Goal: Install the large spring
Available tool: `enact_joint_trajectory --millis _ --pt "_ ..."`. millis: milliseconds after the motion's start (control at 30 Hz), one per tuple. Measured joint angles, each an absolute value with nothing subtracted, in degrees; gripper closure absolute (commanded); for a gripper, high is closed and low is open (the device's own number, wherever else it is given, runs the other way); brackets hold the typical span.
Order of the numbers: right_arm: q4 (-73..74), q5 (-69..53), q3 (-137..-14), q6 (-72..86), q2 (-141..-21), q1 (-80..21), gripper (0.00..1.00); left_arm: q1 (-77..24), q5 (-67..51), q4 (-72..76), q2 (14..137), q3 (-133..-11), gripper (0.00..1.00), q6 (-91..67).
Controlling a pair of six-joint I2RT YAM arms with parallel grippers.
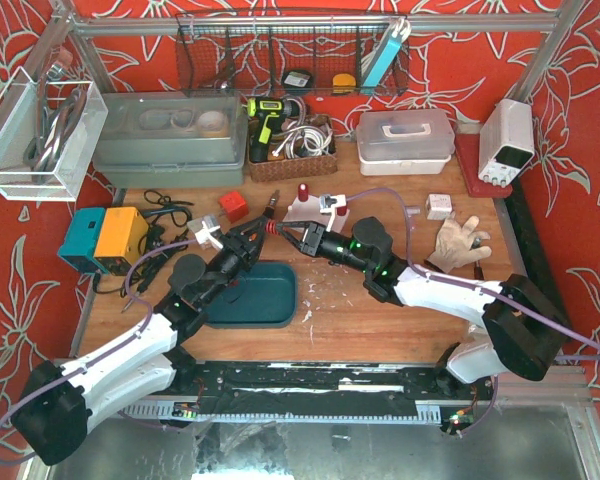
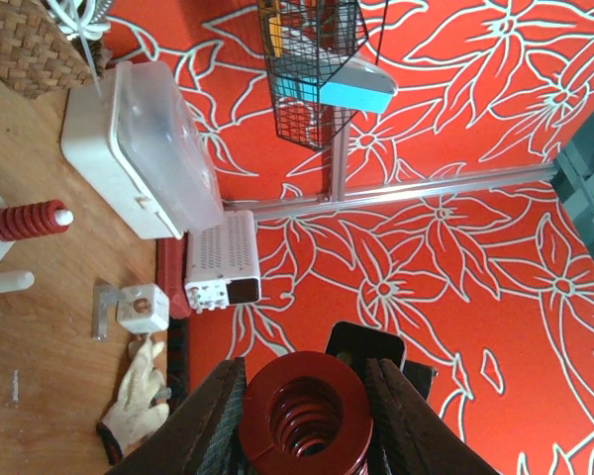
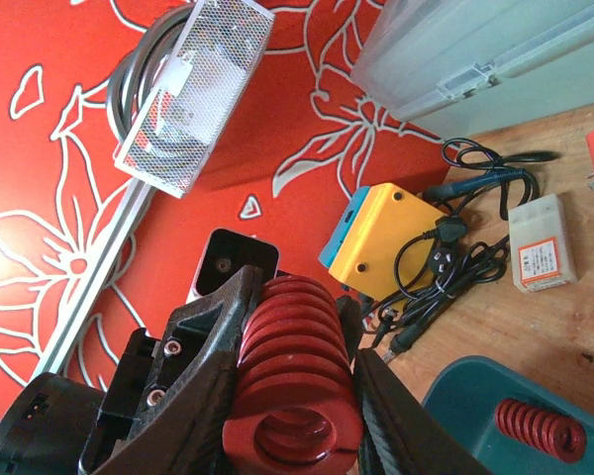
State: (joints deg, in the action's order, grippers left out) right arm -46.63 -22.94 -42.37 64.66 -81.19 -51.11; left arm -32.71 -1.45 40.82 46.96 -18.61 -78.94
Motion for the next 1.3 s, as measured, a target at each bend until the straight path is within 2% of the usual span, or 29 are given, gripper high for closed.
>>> enact_joint_trajectory --millis 100,200,267,333,500,633,800,1033,1300 --pt "-46.2 -23.0 -42.4 64.4 -81.0 -51.1 1.0 -32.7 -1.4 40.4 46.9 -18.6 0.54 -79.3" --pt "-44.6 -23.0 -42.4 63.5 -80.2 -51.1 1.0 -32.8 -0.9 39.0 46.0 -18.5 0.27 -79.3" --pt "-42.7 -22.8 -42.4 62.3 -79.4 -51.1 1.0 -32.9 -0.1 37.3 44.6 -18.4 0.14 -78.9" --pt "-39.2 -22.0 -42.4 60.0 -77.9 -51.0 1.0 -33.0 0.8 34.3 42.7 -18.5 0.08 -77.4" --pt "-19.1 -16.0 -47.2 47.5 -72.8 -49.9 1.0 -33.0 4.6 20.9 41.1 -23.2 0.0 -67.1" --pt "-2.6 -6.9 -55.0 35.1 -71.7 -49.0 1.0 -33.0 8.0 12.9 42.3 -28.1 0.0 -54.9" --pt "13.3 0.8 -61.1 23.8 -73.6 -45.8 1.0 -33.0 12.0 8.3 43.5 -27.8 0.0 -42.9" --pt "26.9 4.1 -69.6 15.2 -84.5 -40.8 1.0 -33.0 13.9 7.8 44.0 -23.8 0.0 -32.3" --pt "34.3 3.9 -79.5 11.5 -95.1 -39.3 1.0 -33.0 13.7 8.2 42.7 -22.5 0.0 -30.6"
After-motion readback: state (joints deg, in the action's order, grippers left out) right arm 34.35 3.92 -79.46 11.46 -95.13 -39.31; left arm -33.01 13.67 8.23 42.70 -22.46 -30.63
